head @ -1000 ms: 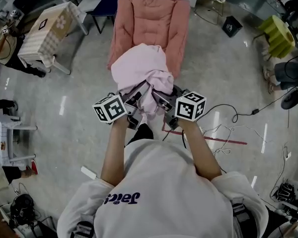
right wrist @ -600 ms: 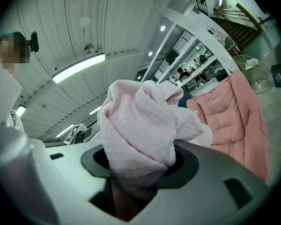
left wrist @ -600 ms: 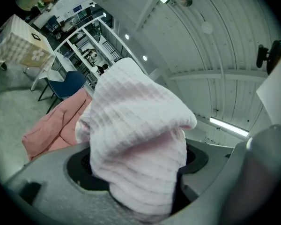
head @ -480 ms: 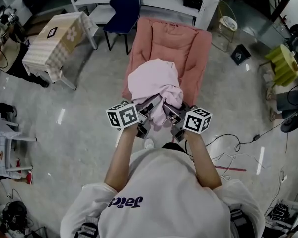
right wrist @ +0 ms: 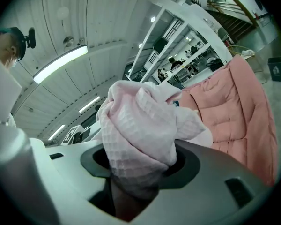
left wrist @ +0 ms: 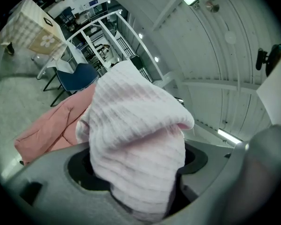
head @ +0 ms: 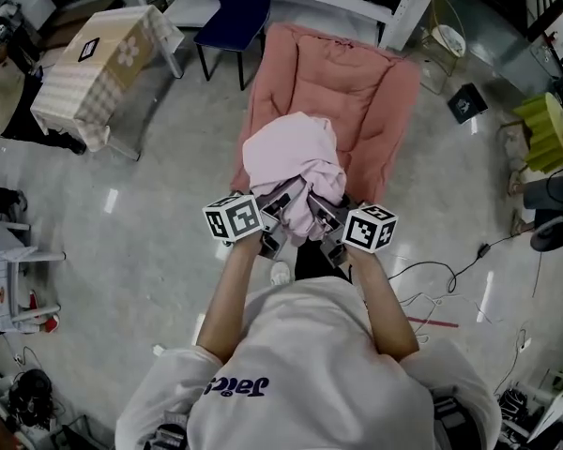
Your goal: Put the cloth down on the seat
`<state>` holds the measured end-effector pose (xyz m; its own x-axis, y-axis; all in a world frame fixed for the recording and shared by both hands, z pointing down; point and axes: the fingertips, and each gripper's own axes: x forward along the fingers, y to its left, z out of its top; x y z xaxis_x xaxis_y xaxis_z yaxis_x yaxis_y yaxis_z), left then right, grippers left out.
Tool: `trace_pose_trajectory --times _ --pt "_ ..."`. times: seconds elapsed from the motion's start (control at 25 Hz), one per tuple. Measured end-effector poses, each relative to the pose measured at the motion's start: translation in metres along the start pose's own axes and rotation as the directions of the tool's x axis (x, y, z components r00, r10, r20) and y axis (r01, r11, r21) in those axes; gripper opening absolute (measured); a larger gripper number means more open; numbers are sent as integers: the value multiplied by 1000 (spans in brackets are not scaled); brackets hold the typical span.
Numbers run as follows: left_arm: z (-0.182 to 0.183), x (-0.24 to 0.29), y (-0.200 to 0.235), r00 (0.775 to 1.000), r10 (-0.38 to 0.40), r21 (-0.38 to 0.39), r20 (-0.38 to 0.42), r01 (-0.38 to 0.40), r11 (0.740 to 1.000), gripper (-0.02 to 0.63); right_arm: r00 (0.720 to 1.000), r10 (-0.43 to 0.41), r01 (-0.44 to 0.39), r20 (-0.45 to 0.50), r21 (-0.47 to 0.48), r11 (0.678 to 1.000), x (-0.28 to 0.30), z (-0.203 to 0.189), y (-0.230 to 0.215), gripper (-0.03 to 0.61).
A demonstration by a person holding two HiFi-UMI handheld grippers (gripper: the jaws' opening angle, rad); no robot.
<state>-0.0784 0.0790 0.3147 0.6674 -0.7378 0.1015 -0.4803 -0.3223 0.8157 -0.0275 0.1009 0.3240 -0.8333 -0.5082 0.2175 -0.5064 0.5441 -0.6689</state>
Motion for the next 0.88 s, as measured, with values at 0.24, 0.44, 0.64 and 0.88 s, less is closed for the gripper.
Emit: trace_pose_trajectory --times 0.24,0.44,0.64,0.88 --pt "32 60 63 999 31 -57 -9 -32 998 405 998 -11 12 -65 23 1000 57 28 -67 230" --pt "40 124 125 995 96 -122 -40 -101 987 403 989 -32 41 -143 60 997 98 45 -144 230" --pt "35 169 200 983 169 -118 -73 -177 977 403 979 -57 70 -198 62 996 142 32 -218 229" --pt "-1 217 295 957 252 -99 -140 -267 959 391 968 -87 115 -233 110 987 180 -9 -316 225"
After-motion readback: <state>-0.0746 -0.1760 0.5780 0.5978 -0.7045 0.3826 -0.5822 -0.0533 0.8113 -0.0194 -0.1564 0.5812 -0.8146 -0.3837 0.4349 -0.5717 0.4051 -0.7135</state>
